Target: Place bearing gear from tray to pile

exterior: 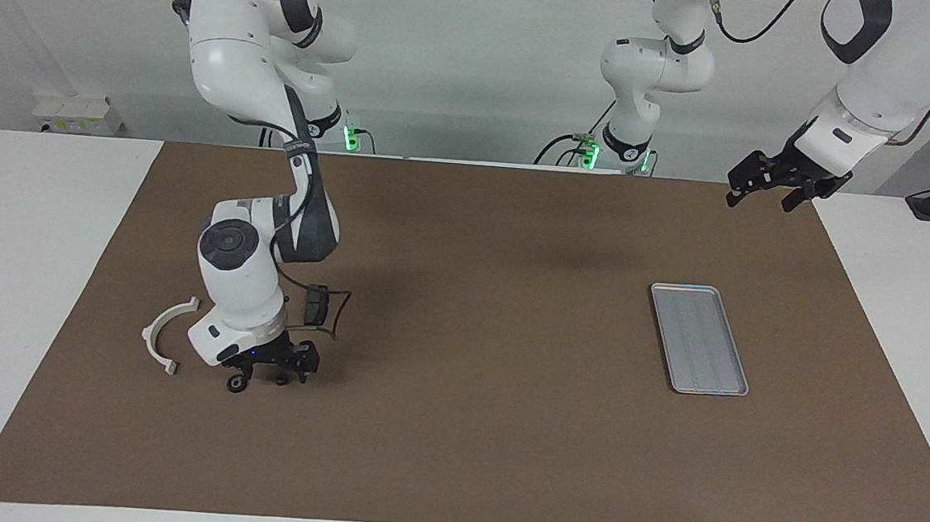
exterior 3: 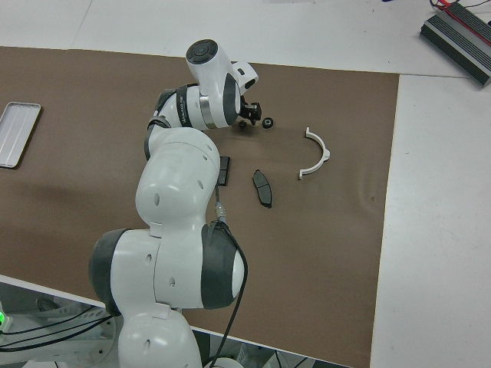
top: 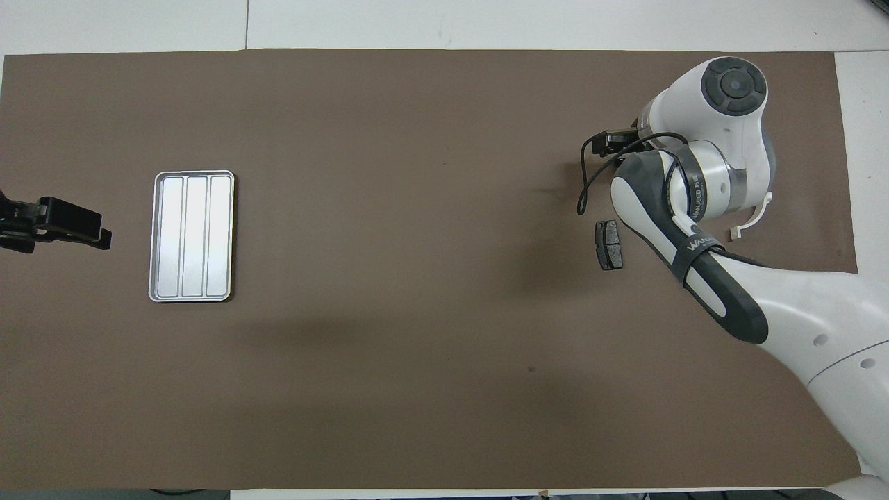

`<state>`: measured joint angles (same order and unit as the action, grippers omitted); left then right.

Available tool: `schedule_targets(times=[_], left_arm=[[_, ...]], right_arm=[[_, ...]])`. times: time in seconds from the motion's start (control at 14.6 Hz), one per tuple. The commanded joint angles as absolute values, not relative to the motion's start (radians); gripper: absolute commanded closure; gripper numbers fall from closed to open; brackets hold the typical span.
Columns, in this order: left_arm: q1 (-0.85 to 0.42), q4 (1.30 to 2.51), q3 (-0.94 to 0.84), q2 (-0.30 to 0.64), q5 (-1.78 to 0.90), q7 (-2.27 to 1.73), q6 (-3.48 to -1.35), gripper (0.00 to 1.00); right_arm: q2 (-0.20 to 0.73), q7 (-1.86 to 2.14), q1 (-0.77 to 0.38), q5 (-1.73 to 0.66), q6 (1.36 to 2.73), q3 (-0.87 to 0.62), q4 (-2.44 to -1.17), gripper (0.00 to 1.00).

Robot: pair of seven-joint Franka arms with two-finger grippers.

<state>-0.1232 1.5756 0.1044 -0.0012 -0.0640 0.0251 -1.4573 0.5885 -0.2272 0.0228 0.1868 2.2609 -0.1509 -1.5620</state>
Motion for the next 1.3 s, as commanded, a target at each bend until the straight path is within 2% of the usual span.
schedule_targets(times=[0.0,0.21,0.55,0.75,0.96,1.23], left_arm=[[-0.126,1.588,0.104,-0.006,-0.074,0.029,-1.476,0.0],[-0.133,1.588,0.104,-0.008,-0.071,0.029,-1.48,0.0],[-0.133,1.589,0.103,-0.008,-0.069,0.029,-1.482,0.0],[-0.133,1.591,0.103,-0.008,-0.069,0.029,-1.486,0.0],[-0.133,1.597,0.103,-0.008,-0.067,0.029,-1.493,0.0],[-0.133,1.6,0.103,-0.009,-0.067,0.029,-1.499,0.0]], right_arm=[[0.548,-0.221,0.052,0.202,2.238,-0.166,-1.577,0.0],[0.461,-0.221,0.043,0.187,2.148,-0.163,-1.594,0.0],[0.148,-0.219,0.035,0.086,1.797,-0.161,-1.641,0.0],[0.007,-0.215,0.034,0.065,1.62,-0.163,-1.641,0.0],[-0.078,-0.219,0.028,-0.004,1.537,-0.163,-1.64,0.0],[-0.112,-0.218,0.021,-0.006,1.5,-0.163,-1.638,0.0]])
